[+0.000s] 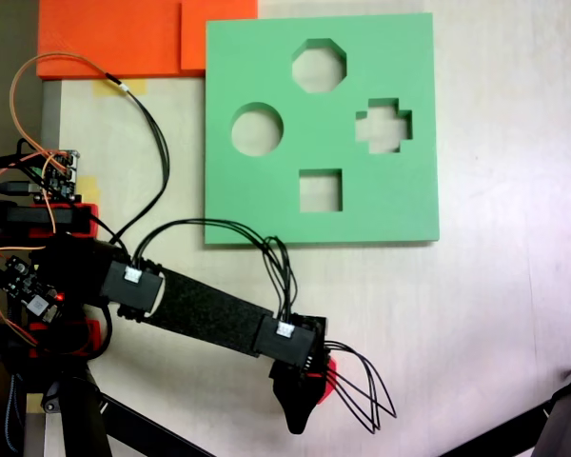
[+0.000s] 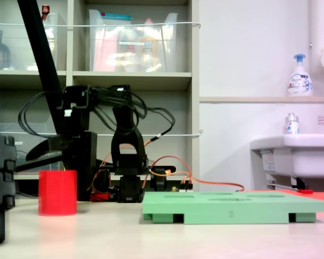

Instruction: Put the octagonal pillar block into the corresponding hole

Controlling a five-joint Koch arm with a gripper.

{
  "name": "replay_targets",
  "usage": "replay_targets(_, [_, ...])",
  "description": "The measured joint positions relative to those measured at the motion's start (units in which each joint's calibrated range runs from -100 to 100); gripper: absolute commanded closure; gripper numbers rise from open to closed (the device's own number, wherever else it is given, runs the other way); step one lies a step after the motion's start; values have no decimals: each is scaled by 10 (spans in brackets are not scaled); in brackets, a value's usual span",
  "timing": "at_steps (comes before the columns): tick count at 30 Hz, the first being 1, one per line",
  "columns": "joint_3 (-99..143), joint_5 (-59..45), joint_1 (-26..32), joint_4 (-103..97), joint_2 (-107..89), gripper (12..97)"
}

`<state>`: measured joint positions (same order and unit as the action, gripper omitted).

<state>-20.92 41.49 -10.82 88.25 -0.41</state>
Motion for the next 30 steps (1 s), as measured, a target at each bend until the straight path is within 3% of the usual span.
replay_targets(10, [0, -6, -2, 0, 57, 150])
replay_targets(17, [-6, -8, -3, 2, 74, 405])
replay_targets(21, [-15, -8, -3, 14, 74, 620])
replay_targets(30, [-6, -9, -3, 49, 63, 777])
